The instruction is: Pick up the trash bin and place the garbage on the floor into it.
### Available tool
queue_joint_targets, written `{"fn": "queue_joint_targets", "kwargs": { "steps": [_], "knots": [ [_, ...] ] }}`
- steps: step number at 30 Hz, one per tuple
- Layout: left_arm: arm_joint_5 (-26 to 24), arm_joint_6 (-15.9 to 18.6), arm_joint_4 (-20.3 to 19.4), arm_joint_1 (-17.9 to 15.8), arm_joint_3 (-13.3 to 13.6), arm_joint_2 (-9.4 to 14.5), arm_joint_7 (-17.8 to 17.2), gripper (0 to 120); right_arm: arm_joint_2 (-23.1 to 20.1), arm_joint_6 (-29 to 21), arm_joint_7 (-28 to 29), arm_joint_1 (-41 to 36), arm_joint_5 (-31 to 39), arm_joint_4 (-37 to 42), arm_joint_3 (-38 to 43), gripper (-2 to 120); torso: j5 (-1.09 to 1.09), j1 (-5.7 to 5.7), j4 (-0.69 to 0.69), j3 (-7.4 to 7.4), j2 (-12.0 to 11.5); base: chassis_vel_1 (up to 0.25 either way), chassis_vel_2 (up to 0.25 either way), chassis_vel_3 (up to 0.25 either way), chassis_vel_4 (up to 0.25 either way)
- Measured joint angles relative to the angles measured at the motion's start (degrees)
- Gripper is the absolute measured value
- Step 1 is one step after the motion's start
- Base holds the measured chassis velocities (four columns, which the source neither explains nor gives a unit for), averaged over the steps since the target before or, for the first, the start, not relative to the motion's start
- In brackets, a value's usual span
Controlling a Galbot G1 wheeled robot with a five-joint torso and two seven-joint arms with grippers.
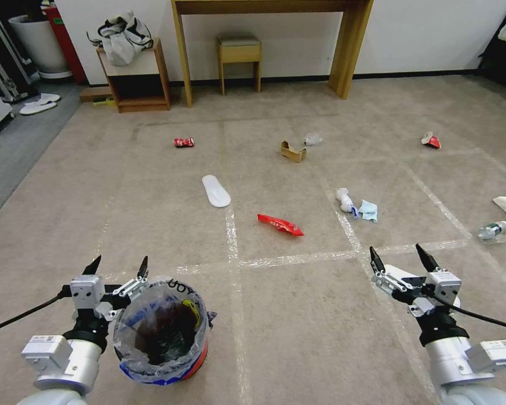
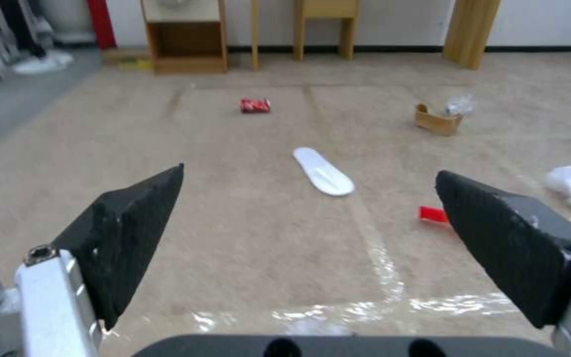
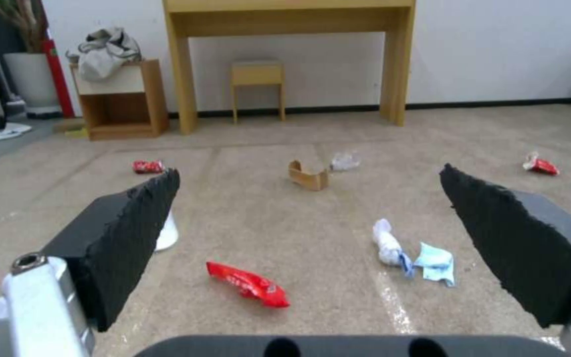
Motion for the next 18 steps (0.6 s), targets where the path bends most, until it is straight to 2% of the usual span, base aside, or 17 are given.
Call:
{"fn": "queue_joint_targets", "kwargs": {
  "steps": [1, 2, 8, 10, 11, 12, 13, 15, 16, 18],
  "knots": [
    [-3.23, 1.94, -0.77, -0.19, 0.63, 0.8, -1.59, 100, -0.07, -0.13, -0.1, 0.2, 0.09, -0.12, -0.02, 100, 0.0, 0.0, 0.0, 0.0, 0.0, 0.0, 0.0, 0.0, 0.0],
    [-4.27, 2.7, -0.85, -0.48, 0.61, 1.42, -1.98, 100, -0.18, -0.2, -0.12, 0.36, 0.19, -0.2, 0.05, 100, 0.0, 0.0, 0.0, 0.0, 0.0, 0.0, 0.0, 0.0, 0.0],
    [-5.91, 3.52, -0.42, -0.86, -0.41, 3.4, -1.69, 100, -0.35, -0.31, -0.12, 0.45, 0.33, -0.29, 0.15, 100, -0.01, 0.0, 0.0, 0.0, 0.0, 0.0, 0.0, 0.0, 0.0],
    [-9.7, 6.33, -0.39, -0.83, -0.65, 5.44, -2.71, 100, -0.37, -0.34, -0.14, 0.47, 0.38, -0.33, 0.18, 100, 0.0, 0.0, 0.0, 0.0, 0.0, 0.0, 0.0, 0.0, 0.0],
    [-9.7, 6.33, -0.39, -0.83, -0.65, 5.44, -2.71, 100, -0.37, -0.34, -0.14, 0.47, 0.38, -0.33, 0.18, 100, 0.0, 0.0, 0.0, 0.0, 0.0, 0.0, 0.0, 0.0, 0.0],
    [-12.75, 8.77, -0.13, -0.8, -0.49, 6.9, -4.42, 100, -0.39, -0.36, -0.15, 0.47, 0.41, -0.43, 0.23, 100, 0.0, 0.0, 0.0, 0.0, 0.0, 0.0, 0.0, 0.0, 0.0],
    [-12.75, 8.77, -0.13, -0.8, -0.49, 6.9, -4.42, 100, -0.39, -0.36, -0.15, 0.47, 0.41, -0.43, 0.23, 100, 0.0, 0.0, 0.0, 0.0, 0.0, 0.0, 0.0, 0.0, 0.0],
    [-17.18, 11.83, 0.69, -0.54, -0.1, 9.32, -6.84, 100, -0.42, -0.37, -0.15, 0.46, 0.51, -0.58, 0.33, 100, -0.01, 0.0, 0.0, 0.0, 0.0, 0.0, 0.0, 0.0, 0.0],
    [-17.18, 11.83, 0.69, -0.54, -0.1, 9.32, -6.84, 100, -0.42, -0.37, -0.15, 0.46, 0.51, -0.58, 0.33, 100, -0.01, 0.0, 0.0, 0.0, 0.0, 0.0, 0.0, 0.0, 0.0],
    [-22.69, 14.54, 1.31, -0.27, 0.46, 11.13, -10.74, 100, -0.49, -0.38, -0.15, 0.43, 0.64, -0.67, 0.49, 100, -0.01, 0.0, 0.0, 0.0, 0.0, 0.0, 0.0, 0.0, 0.0]
  ]
}}
